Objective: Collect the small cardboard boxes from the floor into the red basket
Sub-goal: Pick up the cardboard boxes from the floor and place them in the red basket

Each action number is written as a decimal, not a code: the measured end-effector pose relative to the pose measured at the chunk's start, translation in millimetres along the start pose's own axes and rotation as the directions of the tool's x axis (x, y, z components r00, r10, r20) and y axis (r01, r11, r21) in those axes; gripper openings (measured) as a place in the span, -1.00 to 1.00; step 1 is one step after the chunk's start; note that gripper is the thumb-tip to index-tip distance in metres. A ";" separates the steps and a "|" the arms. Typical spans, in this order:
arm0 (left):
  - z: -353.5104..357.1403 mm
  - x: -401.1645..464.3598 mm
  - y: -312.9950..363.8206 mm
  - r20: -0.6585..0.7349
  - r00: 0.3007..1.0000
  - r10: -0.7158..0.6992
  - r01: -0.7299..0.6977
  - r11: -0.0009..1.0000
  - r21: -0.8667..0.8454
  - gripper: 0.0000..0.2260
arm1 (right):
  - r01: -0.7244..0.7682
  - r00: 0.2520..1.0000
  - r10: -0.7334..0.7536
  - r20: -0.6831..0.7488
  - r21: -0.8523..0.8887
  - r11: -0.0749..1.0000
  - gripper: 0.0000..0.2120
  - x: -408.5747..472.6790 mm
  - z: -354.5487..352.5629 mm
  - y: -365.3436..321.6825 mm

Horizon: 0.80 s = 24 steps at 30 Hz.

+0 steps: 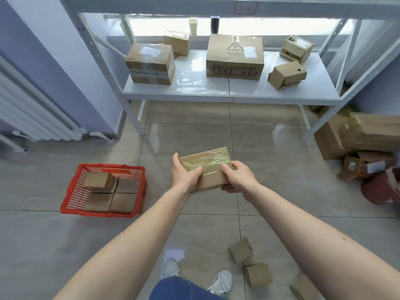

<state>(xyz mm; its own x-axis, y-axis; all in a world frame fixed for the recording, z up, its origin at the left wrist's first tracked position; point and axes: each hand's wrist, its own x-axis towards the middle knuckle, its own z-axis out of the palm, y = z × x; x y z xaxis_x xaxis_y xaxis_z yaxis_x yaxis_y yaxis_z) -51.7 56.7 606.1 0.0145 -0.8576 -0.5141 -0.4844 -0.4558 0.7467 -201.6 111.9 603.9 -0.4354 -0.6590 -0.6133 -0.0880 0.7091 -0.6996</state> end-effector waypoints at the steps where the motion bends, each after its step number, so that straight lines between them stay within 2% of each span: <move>1: -14.7 -1.7 -0.2 -0.013 1.000 0.001 -0.001 1.000 -0.015 -0.13 | 0.010 1.000 -0.010 0.012 0.001 1.000 -0.63 -7.5 9.2 -7.1; 6: -94.2 -3.5 -12.8 -0.089 0.996 0.013 -0.018 0.999 -0.049 -0.10 | 0.064 0.995 -0.061 0.075 -0.033 0.997 -0.73 -40.8 67.5 -43.0; 12: -202.8 12.5 -47.1 -0.141 0.990 -0.021 0.013 0.998 -0.057 -0.11 | 0.130 0.985 -0.117 0.125 -0.100 0.987 -0.73 -71.0 167.0 -87.1; 18: -309.5 44.2 -83.5 -0.127 0.991 -0.030 0.026 0.999 -0.034 -0.08 | 0.111 0.984 -0.102 0.146 -0.058 0.992 -0.73 -94.6 275.5 -114.6; 24: -377.5 79.3 -105.5 -0.130 0.991 -0.030 0.030 1.000 -0.005 -0.15 | 0.096 0.982 -0.084 0.172 -0.061 0.993 -0.67 -97.2 350.5 -142.2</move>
<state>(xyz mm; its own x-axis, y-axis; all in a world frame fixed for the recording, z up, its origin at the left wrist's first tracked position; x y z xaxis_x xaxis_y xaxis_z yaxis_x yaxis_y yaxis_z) 330.8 -53.1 645.9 0.1426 -0.8670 -0.4775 -0.4790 -0.4826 0.7332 167.2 -12.7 634.5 -0.2658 -0.7495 -0.6062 -0.1842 0.6568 -0.7312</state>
